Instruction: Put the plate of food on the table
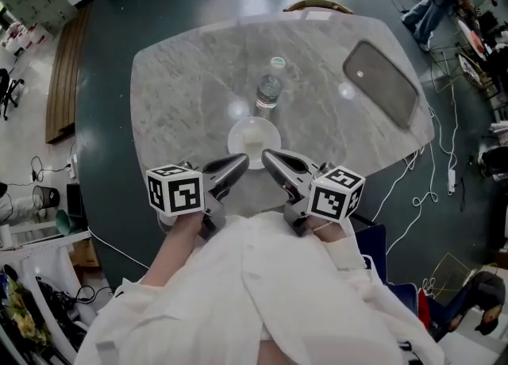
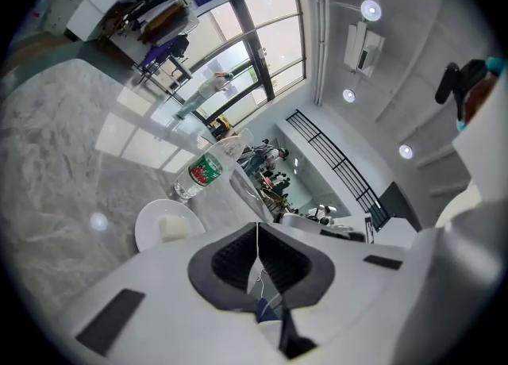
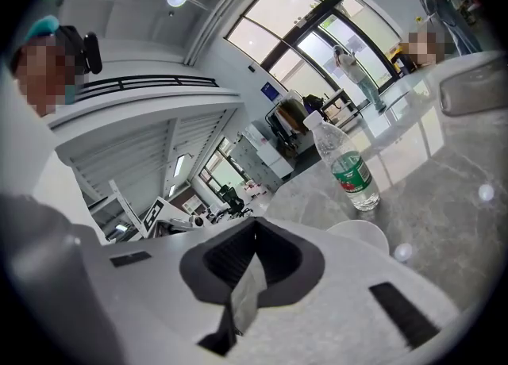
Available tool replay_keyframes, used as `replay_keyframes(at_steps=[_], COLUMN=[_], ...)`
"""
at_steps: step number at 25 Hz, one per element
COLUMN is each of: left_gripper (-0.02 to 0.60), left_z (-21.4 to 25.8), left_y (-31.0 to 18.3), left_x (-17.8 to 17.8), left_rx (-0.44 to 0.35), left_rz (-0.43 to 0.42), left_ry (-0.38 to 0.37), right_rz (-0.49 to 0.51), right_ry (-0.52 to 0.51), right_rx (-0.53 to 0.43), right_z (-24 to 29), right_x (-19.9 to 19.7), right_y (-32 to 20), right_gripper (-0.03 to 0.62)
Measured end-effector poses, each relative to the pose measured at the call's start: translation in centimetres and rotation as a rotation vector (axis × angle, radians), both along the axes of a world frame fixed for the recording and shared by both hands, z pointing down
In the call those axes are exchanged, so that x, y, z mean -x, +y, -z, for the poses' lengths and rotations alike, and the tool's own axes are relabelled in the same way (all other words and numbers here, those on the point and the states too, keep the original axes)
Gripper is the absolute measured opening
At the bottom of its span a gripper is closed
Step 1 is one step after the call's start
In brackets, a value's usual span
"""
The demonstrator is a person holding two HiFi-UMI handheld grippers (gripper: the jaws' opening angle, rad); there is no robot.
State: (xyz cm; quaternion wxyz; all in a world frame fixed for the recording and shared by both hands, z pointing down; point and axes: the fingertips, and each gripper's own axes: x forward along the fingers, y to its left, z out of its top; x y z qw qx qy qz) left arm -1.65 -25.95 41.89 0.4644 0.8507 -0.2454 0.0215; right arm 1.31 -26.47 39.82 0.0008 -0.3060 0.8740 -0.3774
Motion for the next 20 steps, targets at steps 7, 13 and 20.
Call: replay_keyframes(at_steps=[7, 13, 20], left_gripper=[0.018, 0.018, 0.018], left_z=[-0.34, -0.50, -0.64], left_y=[0.19, 0.35, -0.01], left_x=[-0.12, -0.24, -0.12], left_rx=[-0.004, 0.004, 0.012], left_rz=[-0.002, -0.025, -0.027], left_ry=[-0.016, -0.021, -0.022], right_rz=[0.001, 0.002, 0.002], right_ry=[-0.001, 0.003, 0.011], right_rx=[0.011, 0.017, 0.019], right_z=[-0.36, -0.50, -0.62], right_x=[-0.32, -0.02, 0.04], right_y=[0.07, 0.00, -0.37], right_gripper=[0.003, 0.003, 0.002])
